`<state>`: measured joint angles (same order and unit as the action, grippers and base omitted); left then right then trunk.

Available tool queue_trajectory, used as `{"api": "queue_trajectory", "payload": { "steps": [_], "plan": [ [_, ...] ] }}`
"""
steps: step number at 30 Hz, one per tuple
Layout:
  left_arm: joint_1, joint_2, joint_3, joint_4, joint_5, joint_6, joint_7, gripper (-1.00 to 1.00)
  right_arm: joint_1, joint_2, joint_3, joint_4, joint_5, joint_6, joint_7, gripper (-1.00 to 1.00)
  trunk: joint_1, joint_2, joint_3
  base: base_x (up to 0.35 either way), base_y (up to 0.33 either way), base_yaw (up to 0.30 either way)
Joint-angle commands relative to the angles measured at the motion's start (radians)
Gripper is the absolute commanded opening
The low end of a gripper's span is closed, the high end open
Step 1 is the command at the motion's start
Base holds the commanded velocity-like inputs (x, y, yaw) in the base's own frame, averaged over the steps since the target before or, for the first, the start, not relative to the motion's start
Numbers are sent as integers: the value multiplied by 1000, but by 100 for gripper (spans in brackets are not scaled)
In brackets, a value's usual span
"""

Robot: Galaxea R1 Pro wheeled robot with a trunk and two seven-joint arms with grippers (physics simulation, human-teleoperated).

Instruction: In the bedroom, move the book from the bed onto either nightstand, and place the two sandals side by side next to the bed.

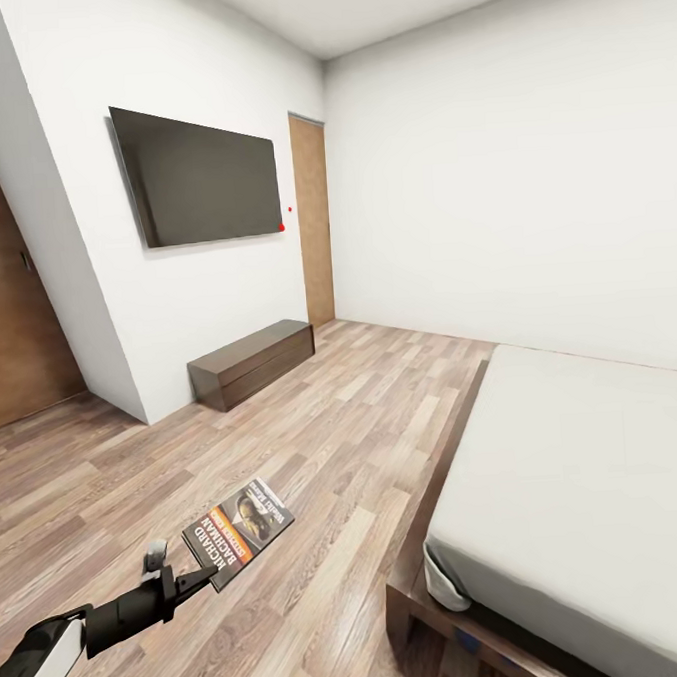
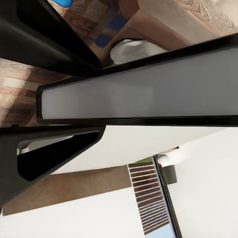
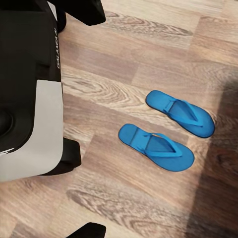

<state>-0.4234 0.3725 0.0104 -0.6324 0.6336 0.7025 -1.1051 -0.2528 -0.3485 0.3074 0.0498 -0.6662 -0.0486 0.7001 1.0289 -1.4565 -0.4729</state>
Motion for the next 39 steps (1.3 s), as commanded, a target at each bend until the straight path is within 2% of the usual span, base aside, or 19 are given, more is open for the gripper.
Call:
{"api": "queue_trajectory", "payload": {
  "steps": [1, 12, 39],
  "plan": [
    [0, 0, 0, 0, 5, 8, -1, -100, -1, 0, 8, 4, -7, -5, 6, 100, 0, -1, -1, -1, 2, 0],
    [0, 0, 0, 0, 5, 8, -1, -100, -1, 0, 9, 4, -7, -5, 6, 100, 0, -1, -1, 0, 1, 78],
    [0, 0, 0, 0, 5, 8, -1, -100, -1, 2, 10, 4, -7, -5, 6, 100, 0, -1, -1, 0, 0, 245]
  ]
}}
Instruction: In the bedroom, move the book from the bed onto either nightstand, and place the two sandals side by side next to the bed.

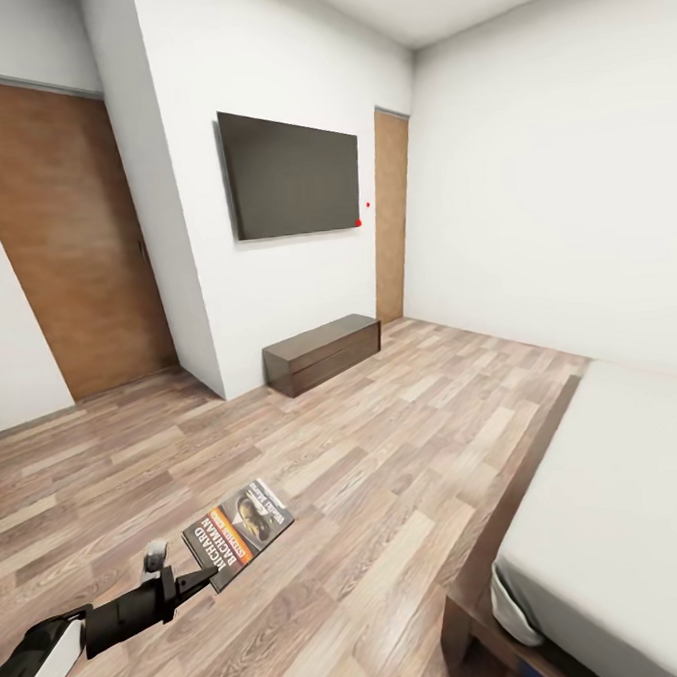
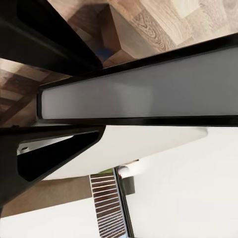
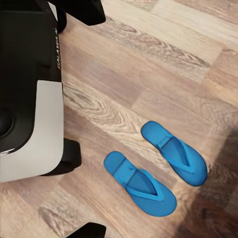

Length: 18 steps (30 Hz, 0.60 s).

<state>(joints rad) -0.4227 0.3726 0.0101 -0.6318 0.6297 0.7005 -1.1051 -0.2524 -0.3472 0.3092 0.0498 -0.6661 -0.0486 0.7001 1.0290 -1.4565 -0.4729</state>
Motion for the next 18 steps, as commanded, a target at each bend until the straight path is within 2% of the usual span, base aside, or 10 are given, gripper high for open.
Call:
{"api": "queue_trajectory", "payload": {
  "steps": [1, 8, 18],
  "plan": [
    [-1, 0, 1, 0, 8, 10, -1, -100, -2, 1, 8, 4, -7, -5, 6, 100, 0, -1, -1, 0, 0, 253],
    [-1, 0, 1, 0, 8, 10, -2, -100, -2, 2, 8, 4, -7, -5, 6, 100, 0, -1, -1, -6, 0, 216],
    [-1, 0, 0, 0, 9, 10, -2, -100, -2, 2, 7, 4, -7, -5, 6, 100, 0, -1, -1, -85, 0, 48]
  ]
}}
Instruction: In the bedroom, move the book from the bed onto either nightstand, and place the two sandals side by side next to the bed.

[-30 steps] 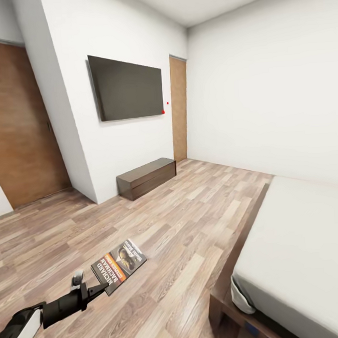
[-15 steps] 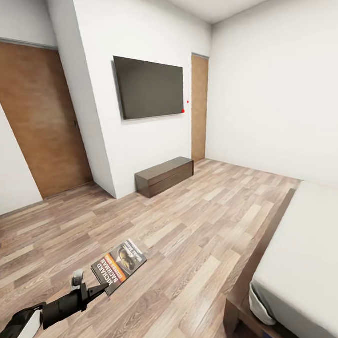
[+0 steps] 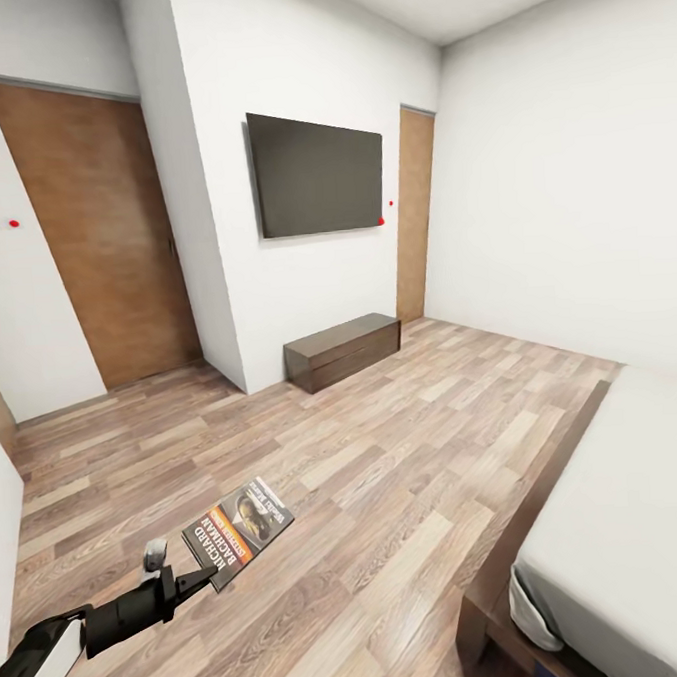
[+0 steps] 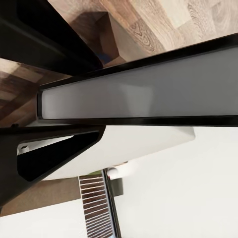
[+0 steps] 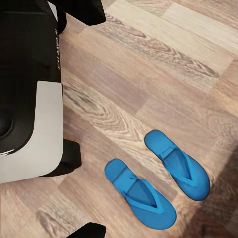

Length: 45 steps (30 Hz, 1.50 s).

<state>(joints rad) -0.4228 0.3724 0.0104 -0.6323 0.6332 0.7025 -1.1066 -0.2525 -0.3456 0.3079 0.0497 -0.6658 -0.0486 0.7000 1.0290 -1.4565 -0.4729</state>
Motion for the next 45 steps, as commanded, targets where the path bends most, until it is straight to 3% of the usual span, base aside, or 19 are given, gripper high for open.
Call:
{"api": "queue_trajectory", "payload": {
  "steps": [1, 10, 45],
  "plan": [
    [-1, 0, 0, 0, 5, 8, -1, -100, -2, 0, 8, 4, -8, -5, 6, 100, 0, -1, -1, -49, 0, 9],
    [-1, 0, 0, 0, 5, 8, -1, -100, -2, 0, 8, 4, -8, -5, 6, 100, 0, -1, -1, -19, 0, 97],
    [-1, 0, -1, 0, 5, 8, 2, -100, -2, 0, 8, 4, -8, -5, 6, 100, 0, -1, -1, 9, 0, 220]
  ]
}}
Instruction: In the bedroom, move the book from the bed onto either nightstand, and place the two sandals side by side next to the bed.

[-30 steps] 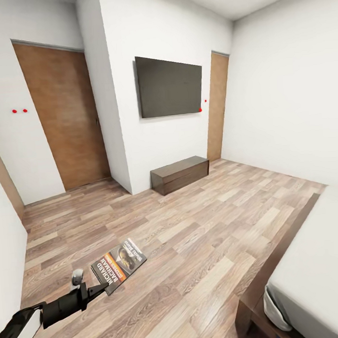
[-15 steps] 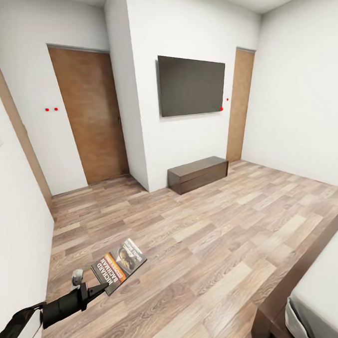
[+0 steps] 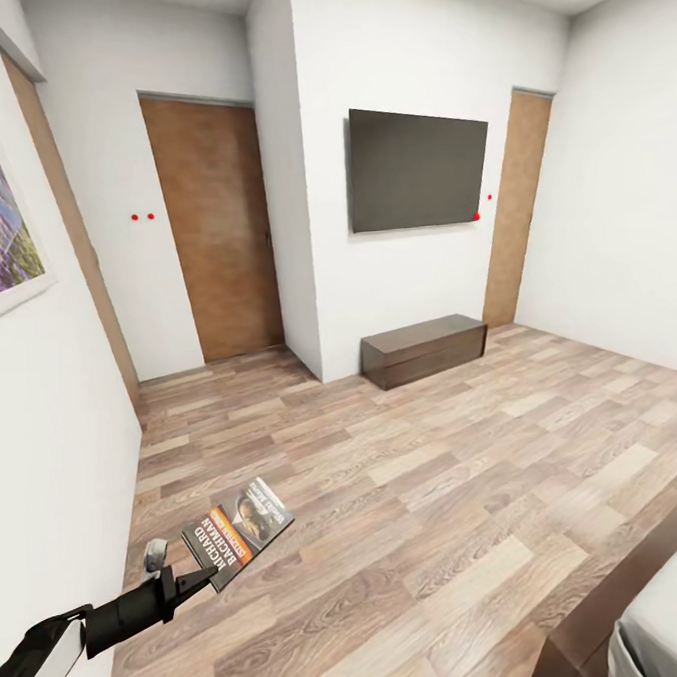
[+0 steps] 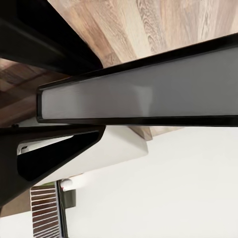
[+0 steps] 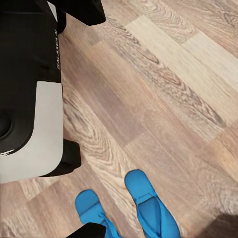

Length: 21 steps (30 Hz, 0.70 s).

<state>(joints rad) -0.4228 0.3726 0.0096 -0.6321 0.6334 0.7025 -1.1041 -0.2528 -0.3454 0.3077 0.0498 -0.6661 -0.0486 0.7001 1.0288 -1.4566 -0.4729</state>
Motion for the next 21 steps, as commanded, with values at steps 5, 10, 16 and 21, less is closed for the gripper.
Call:
{"api": "queue_trajectory", "payload": {
  "steps": [5, 10, 16, 21],
  "plan": [
    [-1, 0, 0, 0, 5, 8, 1, -100, -1, 0, 8, 4, -8, -5, 6, 100, 0, -1, -1, 143, 9, 22],
    [-1, 0, 0, 0, 5, 8, 1, -100, -2, 0, 8, 4, -7, -5, 6, 100, 0, -1, -1, 190, 46, 7],
    [-1, 0, 0, 0, 5, 8, 1, -100, -2, 0, 8, 4, -7, -5, 6, 100, 0, -1, -1, 211, 23, 2],
    [-1, 0, 0, 0, 5, 8, 0, -100, -2, 0, 8, 4, -7, -5, 6, 100, 0, -1, -1, 216, 7, 0]
  ]
}}
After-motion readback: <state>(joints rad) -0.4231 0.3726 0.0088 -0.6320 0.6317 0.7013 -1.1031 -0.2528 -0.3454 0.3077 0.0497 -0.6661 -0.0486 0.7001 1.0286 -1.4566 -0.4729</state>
